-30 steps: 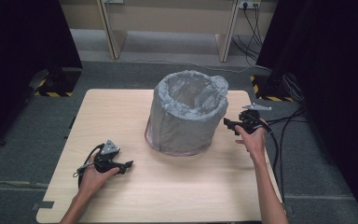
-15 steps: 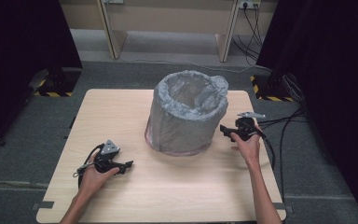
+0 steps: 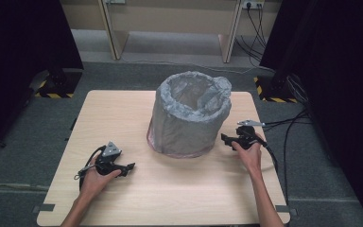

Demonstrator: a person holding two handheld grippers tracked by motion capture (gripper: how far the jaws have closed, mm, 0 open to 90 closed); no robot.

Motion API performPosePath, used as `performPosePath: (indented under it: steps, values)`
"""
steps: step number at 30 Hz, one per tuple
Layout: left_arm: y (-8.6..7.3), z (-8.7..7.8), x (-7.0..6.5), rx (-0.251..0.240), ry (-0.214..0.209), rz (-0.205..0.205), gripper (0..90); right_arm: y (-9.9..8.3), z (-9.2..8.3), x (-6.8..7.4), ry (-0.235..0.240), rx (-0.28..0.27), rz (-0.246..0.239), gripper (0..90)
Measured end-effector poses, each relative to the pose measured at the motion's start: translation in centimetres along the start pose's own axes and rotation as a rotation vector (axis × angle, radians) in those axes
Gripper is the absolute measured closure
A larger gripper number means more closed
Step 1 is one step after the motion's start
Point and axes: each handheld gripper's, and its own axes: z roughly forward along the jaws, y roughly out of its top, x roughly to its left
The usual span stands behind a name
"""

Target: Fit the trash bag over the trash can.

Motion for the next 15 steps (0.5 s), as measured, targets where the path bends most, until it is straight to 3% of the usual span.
performPosePath:
  steps: [9,15]
  values:
    - [0.0,0.0,0.0,0.000,-0.001,0.000,16.3,-1.2,-0.2,-0.3,0.002,0.011,0.003,22.0]
    - [0.0,0.0,0.0,0.000,-0.001,0.000,16.3,-1.8,-0.3,0.2,0.008,0.023,-0.012,22.0]
